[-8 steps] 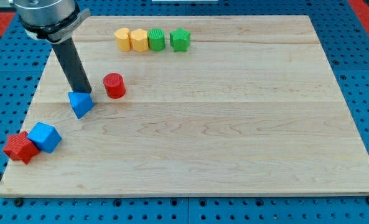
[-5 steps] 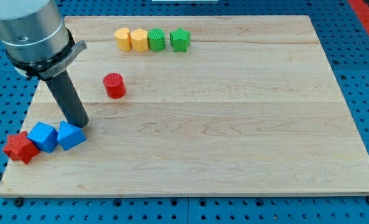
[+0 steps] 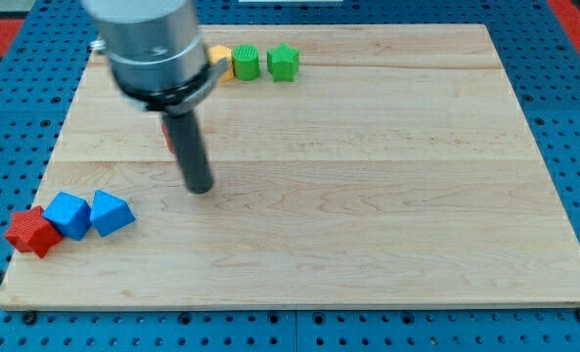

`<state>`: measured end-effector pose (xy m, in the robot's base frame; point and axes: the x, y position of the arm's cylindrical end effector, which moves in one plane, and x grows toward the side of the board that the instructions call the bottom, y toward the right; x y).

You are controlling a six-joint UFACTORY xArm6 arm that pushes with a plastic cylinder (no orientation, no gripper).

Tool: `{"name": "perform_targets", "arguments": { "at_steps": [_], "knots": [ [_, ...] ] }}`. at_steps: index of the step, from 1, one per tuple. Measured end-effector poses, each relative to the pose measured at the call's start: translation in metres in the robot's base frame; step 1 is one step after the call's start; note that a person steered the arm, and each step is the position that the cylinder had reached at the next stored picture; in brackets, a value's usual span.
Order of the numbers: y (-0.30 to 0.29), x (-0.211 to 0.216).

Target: Move the red circle to the top of the red star

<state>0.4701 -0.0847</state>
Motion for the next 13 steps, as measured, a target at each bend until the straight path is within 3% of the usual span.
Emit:
{"name": "perform_targets", "arguments": {
  "at_steps": [2,3,4,5,6,7,13],
  "knots": [
    [0.015,-0.056],
    [-0.038,-0.074],
    [-0.097,-0.042],
    [-0.12,-0.022],
    [-0.133,-0.054],
    [-0.158,-0.054],
    [-0.219,-0.023]
  ]
}}
